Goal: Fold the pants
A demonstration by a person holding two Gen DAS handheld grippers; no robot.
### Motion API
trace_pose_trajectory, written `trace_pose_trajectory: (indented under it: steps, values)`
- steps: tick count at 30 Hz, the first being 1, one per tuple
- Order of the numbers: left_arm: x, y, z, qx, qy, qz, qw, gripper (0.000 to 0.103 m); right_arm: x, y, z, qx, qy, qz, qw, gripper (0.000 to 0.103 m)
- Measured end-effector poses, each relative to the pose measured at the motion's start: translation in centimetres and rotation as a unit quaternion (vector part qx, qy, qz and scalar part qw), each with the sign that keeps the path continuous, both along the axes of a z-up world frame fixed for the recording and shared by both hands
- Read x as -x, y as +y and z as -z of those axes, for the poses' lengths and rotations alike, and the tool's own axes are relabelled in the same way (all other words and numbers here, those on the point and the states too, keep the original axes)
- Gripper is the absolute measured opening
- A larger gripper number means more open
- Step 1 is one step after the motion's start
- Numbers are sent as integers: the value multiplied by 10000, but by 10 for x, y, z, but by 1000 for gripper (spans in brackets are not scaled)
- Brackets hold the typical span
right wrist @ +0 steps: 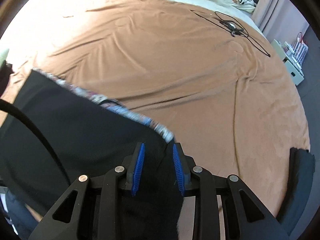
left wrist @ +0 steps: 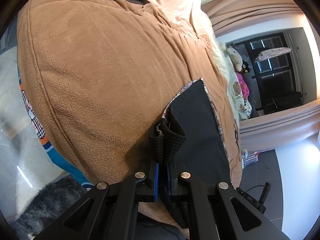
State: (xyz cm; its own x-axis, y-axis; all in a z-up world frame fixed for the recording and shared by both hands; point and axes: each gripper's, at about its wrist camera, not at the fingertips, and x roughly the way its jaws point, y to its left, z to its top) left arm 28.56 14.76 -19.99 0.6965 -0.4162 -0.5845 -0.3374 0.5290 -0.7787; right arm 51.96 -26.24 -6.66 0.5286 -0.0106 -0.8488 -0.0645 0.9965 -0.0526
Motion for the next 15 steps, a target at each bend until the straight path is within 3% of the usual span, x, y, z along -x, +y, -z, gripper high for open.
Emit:
trace_pose_trajectory:
  steps: [15]
  values:
    - [0,2,5,133,41,180,9997,7,98,64,-15,-1157,-369,-384,9918,28]
